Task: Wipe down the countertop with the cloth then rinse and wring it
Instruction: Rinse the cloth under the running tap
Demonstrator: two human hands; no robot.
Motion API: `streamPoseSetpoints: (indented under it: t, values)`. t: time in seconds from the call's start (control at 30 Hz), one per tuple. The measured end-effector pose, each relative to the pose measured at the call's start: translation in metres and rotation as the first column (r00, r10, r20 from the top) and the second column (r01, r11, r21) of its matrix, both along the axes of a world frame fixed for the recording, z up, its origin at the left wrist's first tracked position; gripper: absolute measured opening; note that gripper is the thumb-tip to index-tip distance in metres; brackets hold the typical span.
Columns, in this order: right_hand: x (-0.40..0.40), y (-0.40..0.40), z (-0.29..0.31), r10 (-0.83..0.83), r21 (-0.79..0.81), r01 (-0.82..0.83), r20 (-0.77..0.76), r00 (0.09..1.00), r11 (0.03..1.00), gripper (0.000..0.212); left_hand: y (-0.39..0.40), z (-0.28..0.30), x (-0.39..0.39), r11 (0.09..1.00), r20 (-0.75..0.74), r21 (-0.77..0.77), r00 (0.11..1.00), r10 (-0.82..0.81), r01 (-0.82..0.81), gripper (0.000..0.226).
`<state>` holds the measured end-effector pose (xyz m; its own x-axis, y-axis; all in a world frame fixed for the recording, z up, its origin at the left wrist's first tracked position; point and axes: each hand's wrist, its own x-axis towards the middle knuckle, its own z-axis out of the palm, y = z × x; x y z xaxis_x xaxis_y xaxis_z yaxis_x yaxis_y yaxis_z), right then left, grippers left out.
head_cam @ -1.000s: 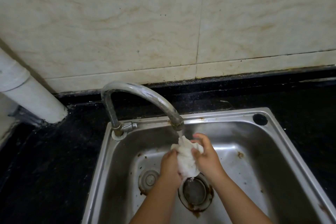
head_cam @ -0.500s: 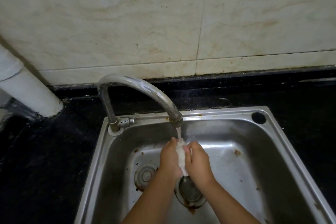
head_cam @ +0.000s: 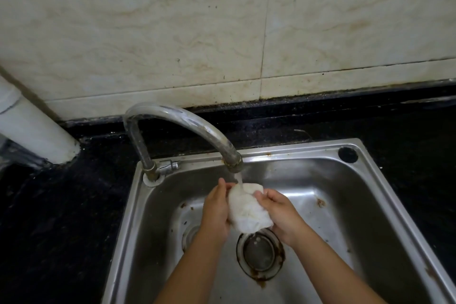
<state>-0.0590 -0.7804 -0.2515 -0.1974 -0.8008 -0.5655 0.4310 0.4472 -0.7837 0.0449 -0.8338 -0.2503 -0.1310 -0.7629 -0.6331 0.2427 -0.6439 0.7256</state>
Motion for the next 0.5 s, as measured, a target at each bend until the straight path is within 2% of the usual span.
streamPoseSetpoints:
  t: [0.07,0.1,0.17,0.2,0.3,0.37,0.5]
  values:
    - [-0.001,-0.001,-0.004,-0.084,-0.034,0.081,-0.101,0.991,0.996,0.021,0.002,-0.007,0.007,0.994,-0.171,0.097,0.983,0.072,-0.056,0.022]
    - [0.0,-0.001,-0.005,-0.108,-0.059,0.099,-0.18,0.978,0.993,0.02,0.006,-0.009,0.009,0.989,-0.251,0.132,0.964,0.093,-0.061,0.031]
    - [0.003,-0.002,-0.006,-0.083,-0.103,0.052,-0.322,0.943,0.993,0.018,0.014,-0.015,0.008,0.986,-0.341,0.166,0.937,0.076,-0.019,0.065]
    - [0.006,-0.001,-0.006,-0.053,-0.116,0.012,-0.357,0.933,0.993,0.017,0.018,-0.015,0.006,0.987,-0.347,0.158,0.936,0.066,-0.012,0.068]
    - [0.014,0.001,-0.007,0.012,-0.118,-0.077,-0.475,0.88,0.99,0.011,0.019,-0.019,-0.005,0.973,-0.241,0.176,0.952,0.19,-0.15,0.042]
    - [0.016,0.002,-0.006,-0.04,-0.122,-0.026,-0.51,0.86,0.992,0.01,0.012,-0.023,-0.01,0.966,-0.097,0.148,0.969,0.229,-0.213,0.035]
    - [0.02,0.003,-0.002,-0.111,-0.175,0.025,-0.503,0.857,0.984,0.01,0.007,-0.024,-0.014,0.996,0.062,0.037,0.995,0.075,-0.077,0.03]
